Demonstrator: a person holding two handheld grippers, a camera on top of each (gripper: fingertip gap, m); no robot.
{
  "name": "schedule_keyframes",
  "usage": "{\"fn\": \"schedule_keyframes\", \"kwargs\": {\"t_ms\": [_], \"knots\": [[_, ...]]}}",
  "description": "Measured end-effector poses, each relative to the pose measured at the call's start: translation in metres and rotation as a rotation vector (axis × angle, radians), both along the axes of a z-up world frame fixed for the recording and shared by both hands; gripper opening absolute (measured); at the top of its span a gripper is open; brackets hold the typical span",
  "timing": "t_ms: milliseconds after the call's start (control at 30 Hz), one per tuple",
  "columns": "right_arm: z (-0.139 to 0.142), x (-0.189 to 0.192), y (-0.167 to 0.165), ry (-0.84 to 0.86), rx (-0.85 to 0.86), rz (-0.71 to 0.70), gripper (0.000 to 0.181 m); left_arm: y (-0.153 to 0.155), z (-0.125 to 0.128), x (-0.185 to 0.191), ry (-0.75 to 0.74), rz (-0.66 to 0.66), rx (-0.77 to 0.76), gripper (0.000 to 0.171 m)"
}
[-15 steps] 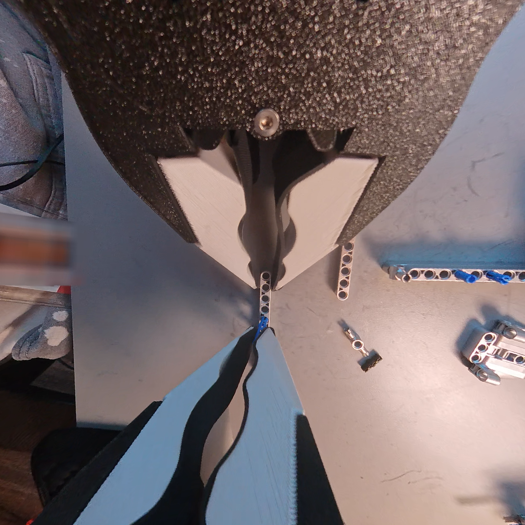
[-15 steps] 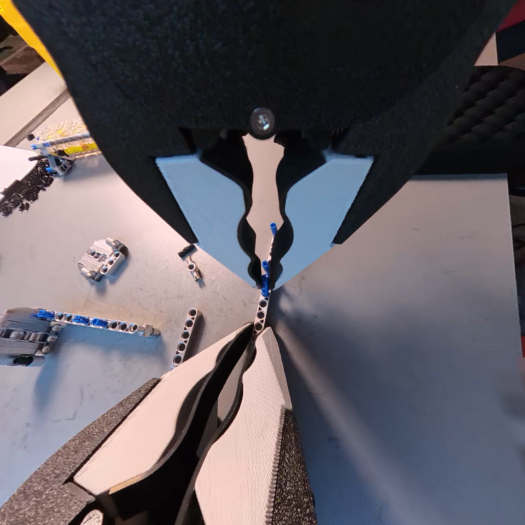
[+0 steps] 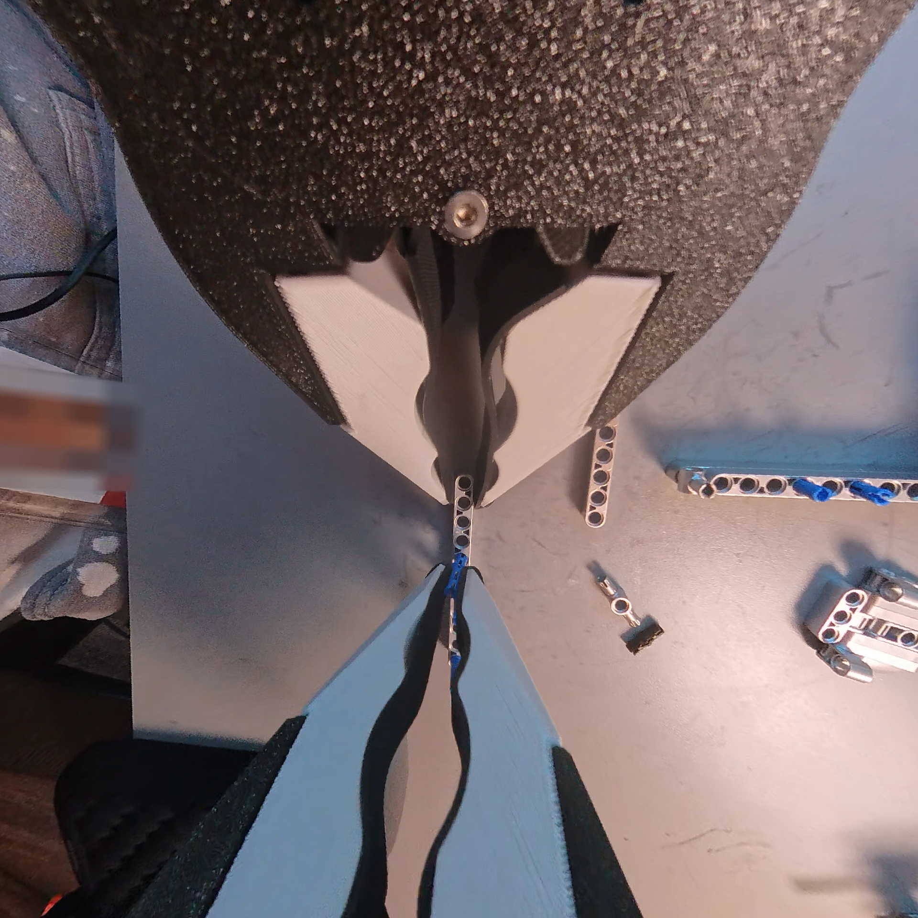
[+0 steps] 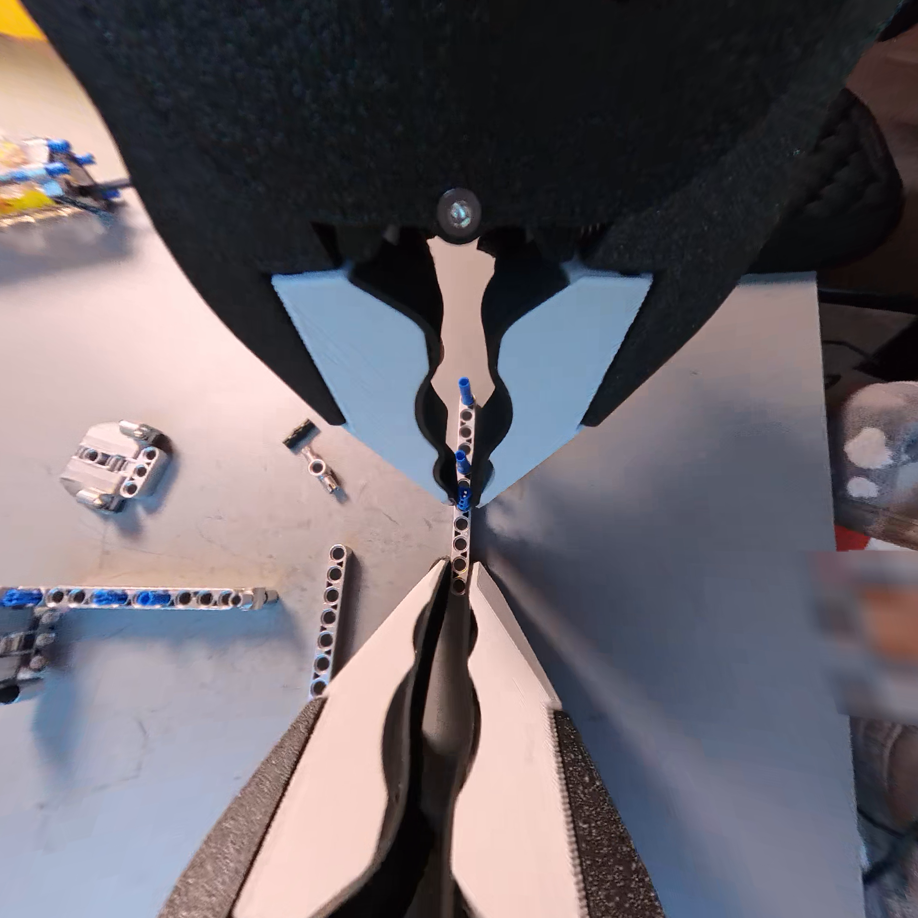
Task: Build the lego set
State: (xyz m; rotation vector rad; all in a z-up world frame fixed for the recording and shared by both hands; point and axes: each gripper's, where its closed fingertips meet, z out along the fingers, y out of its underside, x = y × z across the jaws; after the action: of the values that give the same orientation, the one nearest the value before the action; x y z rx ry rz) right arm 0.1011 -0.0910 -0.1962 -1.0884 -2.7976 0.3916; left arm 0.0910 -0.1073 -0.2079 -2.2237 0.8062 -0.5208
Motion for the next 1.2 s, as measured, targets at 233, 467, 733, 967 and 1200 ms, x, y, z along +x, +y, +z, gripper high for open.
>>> {"fn": "schedule_keyframes", "kwargs": {"t_ms": [233,467,733,967,1200], "knots": [[-0.006,0.002,0.000,-0.007,-0.003,-0.022,0.001,0.001,0.000,-0.001,0.004,0.011,0.001,0.004],[-0.007,0.001,0.002,0.026,0.066,-0.029,0.003,0.001,0.000,-0.001,0.010,0.009,0.007,0.005],[0.010,-0.001,0.001,0.063,0.082,-0.027,0.000,0.001,0.000,-0.001,0.009,0.008,0.006,0.004],[0.008,-0.001,0.000,0.035,0.132,-0.019,0.000,0.001,-0.001,-0.001,0.015,0.008,0.009,0.005],[0.008,0.000,-0.001,0.048,0.154,-0.044,0.000,0.001,-0.001,-0.001,0.026,0.008,0.016,0.005]]}}
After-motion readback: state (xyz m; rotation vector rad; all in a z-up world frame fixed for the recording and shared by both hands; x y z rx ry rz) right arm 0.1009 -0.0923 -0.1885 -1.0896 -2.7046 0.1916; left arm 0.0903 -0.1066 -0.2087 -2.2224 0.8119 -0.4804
